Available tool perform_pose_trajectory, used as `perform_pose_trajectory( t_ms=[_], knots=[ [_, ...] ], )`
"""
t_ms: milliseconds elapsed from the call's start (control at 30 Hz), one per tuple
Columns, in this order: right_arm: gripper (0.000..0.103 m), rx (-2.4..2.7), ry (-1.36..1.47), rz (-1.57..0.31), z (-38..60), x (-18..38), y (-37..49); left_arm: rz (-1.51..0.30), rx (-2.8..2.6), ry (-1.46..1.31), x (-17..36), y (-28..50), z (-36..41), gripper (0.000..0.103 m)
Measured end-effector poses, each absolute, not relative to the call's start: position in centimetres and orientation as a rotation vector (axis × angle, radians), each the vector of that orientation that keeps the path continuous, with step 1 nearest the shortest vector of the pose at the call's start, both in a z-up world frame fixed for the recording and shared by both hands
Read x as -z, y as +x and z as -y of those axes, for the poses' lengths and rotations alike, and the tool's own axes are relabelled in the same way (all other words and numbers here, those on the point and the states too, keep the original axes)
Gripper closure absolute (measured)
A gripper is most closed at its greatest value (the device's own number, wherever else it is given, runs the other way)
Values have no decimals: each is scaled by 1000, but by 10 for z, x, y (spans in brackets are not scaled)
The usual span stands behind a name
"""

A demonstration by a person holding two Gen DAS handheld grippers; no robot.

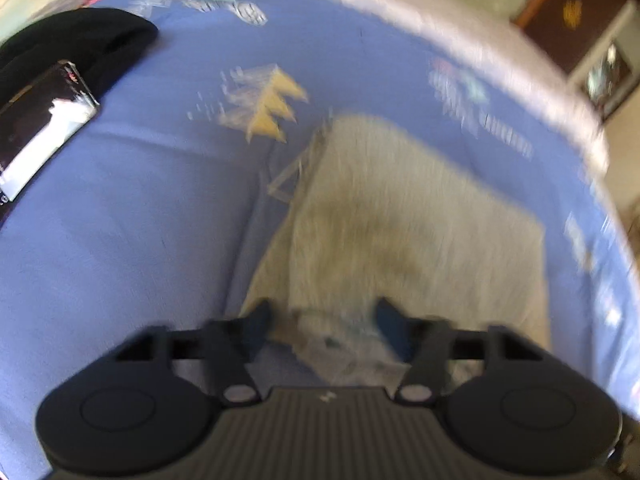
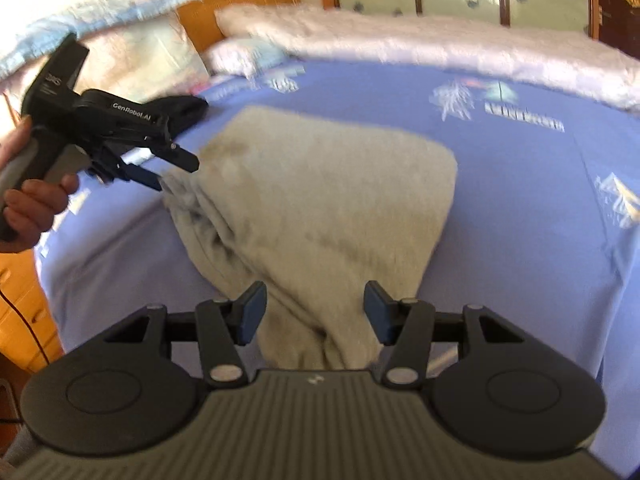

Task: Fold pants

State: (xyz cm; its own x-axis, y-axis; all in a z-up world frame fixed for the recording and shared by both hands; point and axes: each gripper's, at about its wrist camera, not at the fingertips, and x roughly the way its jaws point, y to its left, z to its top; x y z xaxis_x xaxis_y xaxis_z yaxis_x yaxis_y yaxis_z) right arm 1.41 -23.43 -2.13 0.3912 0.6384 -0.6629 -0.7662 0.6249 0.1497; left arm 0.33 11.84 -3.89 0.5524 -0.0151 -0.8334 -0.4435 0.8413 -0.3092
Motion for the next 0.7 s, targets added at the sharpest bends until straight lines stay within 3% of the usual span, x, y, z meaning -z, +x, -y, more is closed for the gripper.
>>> perform_pose_trajectory(
  t_ms=[33, 67, 100, 233, 267, 333, 400, 467, 500, 567, 700],
  knots=[
    [76, -886, -205, -771, 231, 26, 14, -957, -273, -517, 40, 3, -116, 64],
    [84, -878, -211, -790, 227, 30, 17, -945, -264, -510, 37, 0, -115, 82],
    [87, -869, -200, -796, 229, 29, 16, -936, -245, -520, 34, -2, -117, 85],
    [87, -891, -246, -765, 221, 25, 7, -930, -284, -543, 28, -10, -132, 84],
    [83, -890, -248, -772, 220, 27, 7, -943, -286, -551, 30, -10, -133, 81],
    [79, -897, -215, -806, 226, 32, 13, -958, -305, -521, 33, -7, -129, 72],
    [69, -912, -148, -837, 235, 27, 22, -945, -347, -473, 26, -10, -124, 50],
    [57, -930, -27, -843, 249, 19, 35, -883, -360, -464, 14, -21, -127, 37],
    [54, -923, 31, -830, 258, 16, 41, -850, -364, -478, 8, -24, -132, 20],
    [49, -881, 131, -821, 275, 10, 57, -811, -392, -529, 3, -28, -144, 1],
    [40, -781, 274, -849, 291, 17, 90, -816, -326, -567, 15, -9, -158, 0]
  ],
)
